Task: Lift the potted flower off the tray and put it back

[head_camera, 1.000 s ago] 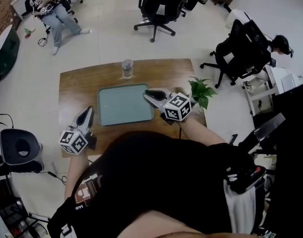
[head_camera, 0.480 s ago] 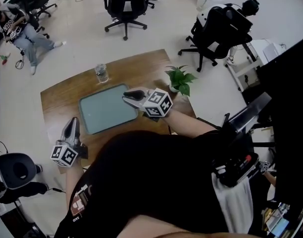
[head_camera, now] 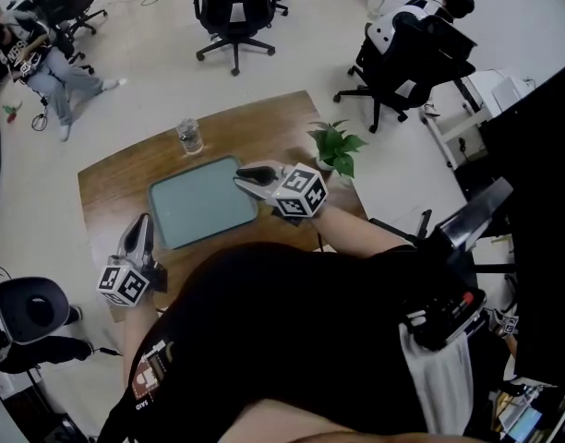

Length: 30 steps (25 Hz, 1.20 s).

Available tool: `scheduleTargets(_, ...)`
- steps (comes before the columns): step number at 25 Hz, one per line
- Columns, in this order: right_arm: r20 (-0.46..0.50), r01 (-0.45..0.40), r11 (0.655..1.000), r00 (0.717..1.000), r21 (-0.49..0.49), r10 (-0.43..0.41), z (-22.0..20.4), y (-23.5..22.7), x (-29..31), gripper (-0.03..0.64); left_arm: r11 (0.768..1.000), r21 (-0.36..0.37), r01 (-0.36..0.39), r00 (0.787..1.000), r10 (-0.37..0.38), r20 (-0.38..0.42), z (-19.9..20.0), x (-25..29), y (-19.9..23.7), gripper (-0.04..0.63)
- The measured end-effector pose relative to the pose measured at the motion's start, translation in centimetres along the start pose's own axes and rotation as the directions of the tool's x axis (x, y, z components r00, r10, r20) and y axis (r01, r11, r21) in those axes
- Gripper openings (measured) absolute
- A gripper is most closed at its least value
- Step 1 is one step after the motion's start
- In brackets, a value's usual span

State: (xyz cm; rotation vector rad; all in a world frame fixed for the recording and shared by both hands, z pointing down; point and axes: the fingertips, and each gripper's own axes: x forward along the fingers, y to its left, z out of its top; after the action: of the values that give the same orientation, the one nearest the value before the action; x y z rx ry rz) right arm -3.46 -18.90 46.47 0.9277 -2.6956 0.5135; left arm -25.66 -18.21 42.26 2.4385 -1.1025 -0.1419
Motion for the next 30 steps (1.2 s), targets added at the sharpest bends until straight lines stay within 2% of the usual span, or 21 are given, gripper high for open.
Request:
scheduleTargets(3, 0.007, -0.003, 1.000, 1.000, -0.004, 0.003, 0.3, 0.2, -0.1, 0.080, 1.000, 0.008, 0.012, 1.000, -0.012, 0.009, -0.2, -0.2, 0.0, 0.000)
scheduleTargets(9, 0.008, -0.021, 1.000, 1.000, -0.012, 0.021, -0.1, 1.2, -0.1, 0.084, 0.999, 0.032, 0.030, 0.999, -0.029, -0.040, -1.1, -0.1, -1.1, 0.000)
scheduleTargets(13, -0.037, -0.032, 0.999, 0.999, 0.002, 0.032, -3.6, 1.5, -0.5, 0.096, 0.996, 0.040, 0.077, 0.991, -0.072, -0.111, -3.2, 1.9, -2.8, 0.000)
scheduleTargets(17, -0.095, -0.010, 0.999, 0.995, 0.042, 0.014, -8.3, 0.6, -2.0, 0.106, 0.987, 0.035, 0.159, 0.969, -0.149, -0.199, -6.4, 5.5, -5.2, 0.000)
scheduleTargets(20, -0.121, 0.042, 0.995, 0.992, 0.086, -0.031, -11.8, -0.5, -4.1, 0.114, 0.975, 0.019, 0.222, 0.938, -0.209, -0.277, -8.9, 8.4, -7.7, 0.000)
scheduleTargets(25, -0.136, 0.169, 0.972, 0.980, 0.163, -0.147, -17.3, -3.4, -9.4, 0.124, 0.932, 0.005, 0.363, 0.861, -0.333, -0.385, -14.1, 13.5, -12.7, 0.000)
scheduleTargets(30, -0.156, 0.310, 0.930, 0.946, 0.196, -0.283, -21.6, -8.2, -15.8, 0.137, 0.885, -0.016, 0.465, 0.779, -0.418, -0.467, -19.0, 19.3, -18.7, 0.000)
